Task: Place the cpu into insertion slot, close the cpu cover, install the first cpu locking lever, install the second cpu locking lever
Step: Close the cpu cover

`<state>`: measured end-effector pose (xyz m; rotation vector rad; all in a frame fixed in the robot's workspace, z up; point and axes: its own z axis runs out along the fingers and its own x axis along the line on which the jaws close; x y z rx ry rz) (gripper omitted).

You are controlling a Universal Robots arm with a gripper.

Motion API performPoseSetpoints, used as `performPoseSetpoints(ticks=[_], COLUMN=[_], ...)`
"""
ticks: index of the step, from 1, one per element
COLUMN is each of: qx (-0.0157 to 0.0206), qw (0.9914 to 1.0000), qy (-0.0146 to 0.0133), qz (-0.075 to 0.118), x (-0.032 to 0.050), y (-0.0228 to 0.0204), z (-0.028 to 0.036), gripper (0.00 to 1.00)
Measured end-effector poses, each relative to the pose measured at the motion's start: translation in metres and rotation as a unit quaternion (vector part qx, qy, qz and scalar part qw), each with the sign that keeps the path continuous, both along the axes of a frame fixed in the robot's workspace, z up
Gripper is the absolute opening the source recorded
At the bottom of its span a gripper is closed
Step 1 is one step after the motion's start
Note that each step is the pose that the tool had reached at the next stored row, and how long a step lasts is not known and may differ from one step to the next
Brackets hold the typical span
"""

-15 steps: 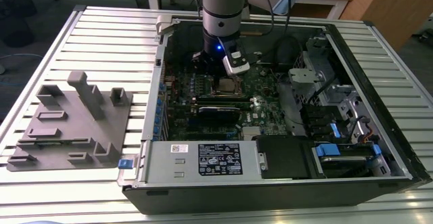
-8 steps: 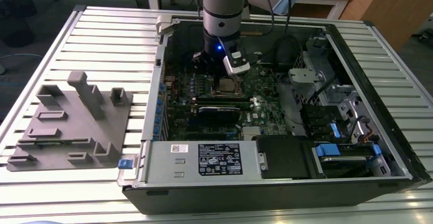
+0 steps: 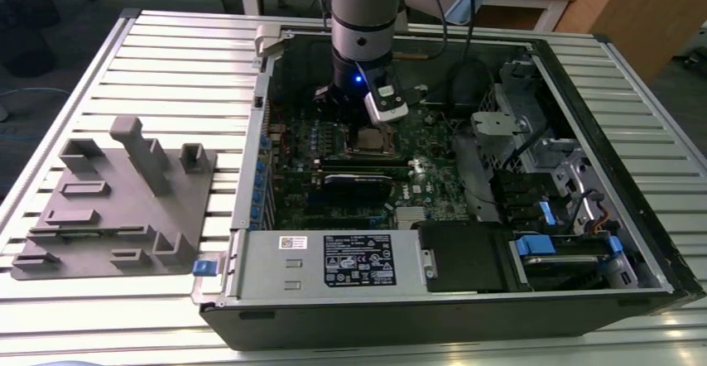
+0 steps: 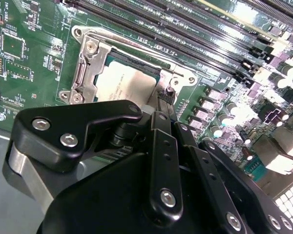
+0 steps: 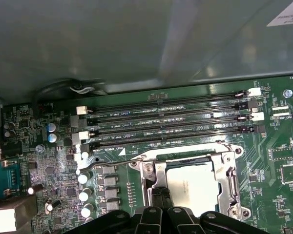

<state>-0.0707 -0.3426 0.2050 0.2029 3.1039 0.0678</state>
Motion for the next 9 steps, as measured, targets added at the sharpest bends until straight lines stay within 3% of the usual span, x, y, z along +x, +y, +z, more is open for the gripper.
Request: performPoseSetpoints(ticks=[9], qx=[-0.0001], qw=[1.0], qy=[0.0], qz=[0.0], x=[-0.0009], y=[0.0], z=[-0.0011], gripper=[0.11])
